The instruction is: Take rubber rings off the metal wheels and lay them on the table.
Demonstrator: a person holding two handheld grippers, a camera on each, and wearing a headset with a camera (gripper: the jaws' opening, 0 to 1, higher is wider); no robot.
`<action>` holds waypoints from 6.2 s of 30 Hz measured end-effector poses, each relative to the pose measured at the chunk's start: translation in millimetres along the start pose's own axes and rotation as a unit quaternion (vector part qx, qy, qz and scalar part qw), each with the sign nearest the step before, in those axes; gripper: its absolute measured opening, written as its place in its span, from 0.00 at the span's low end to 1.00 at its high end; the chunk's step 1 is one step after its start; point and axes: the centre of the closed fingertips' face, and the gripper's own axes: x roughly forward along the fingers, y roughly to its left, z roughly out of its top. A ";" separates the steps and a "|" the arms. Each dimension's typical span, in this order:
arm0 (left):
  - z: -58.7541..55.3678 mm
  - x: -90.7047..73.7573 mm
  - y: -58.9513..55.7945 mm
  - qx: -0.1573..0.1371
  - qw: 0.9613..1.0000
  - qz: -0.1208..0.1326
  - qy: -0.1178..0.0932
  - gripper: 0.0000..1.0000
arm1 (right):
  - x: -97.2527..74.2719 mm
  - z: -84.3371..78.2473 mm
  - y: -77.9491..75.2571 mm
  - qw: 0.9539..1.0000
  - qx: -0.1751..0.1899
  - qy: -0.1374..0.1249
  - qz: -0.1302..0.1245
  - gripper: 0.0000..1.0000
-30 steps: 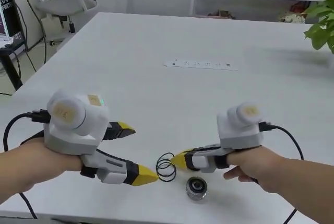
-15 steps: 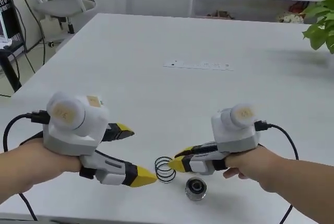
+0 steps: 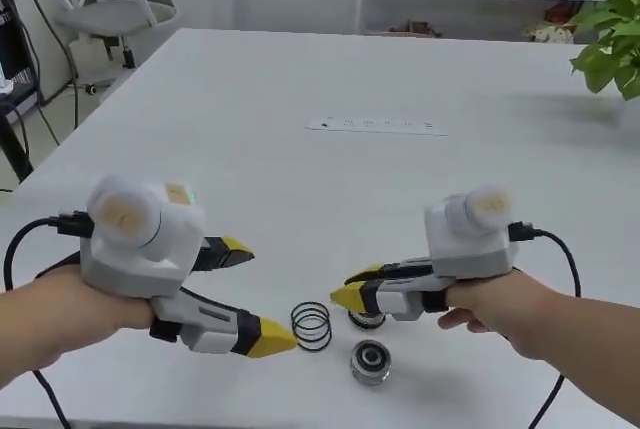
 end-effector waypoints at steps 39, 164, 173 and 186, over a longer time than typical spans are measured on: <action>18.5 48.0 4.7 0.007 1.000 -0.015 0.005 0.66 | -38.9 -27.1 -25.6 0.999 0.000 -0.012 -0.030 0.28; 14.5 121.5 -21.3 0.038 0.998 -0.010 0.055 0.13 | -32.7 -53.1 -31.0 0.992 0.119 -0.029 -0.045 0.00; 14.3 122.1 -20.9 0.042 0.998 -0.009 0.056 0.13 | -36.6 -39.9 -32.0 0.983 0.164 -0.069 -0.034 0.00; 14.0 122.4 -20.4 0.037 0.998 -0.002 0.056 0.13 | -35.6 -41.3 -30.3 0.984 0.159 -0.068 -0.032 0.00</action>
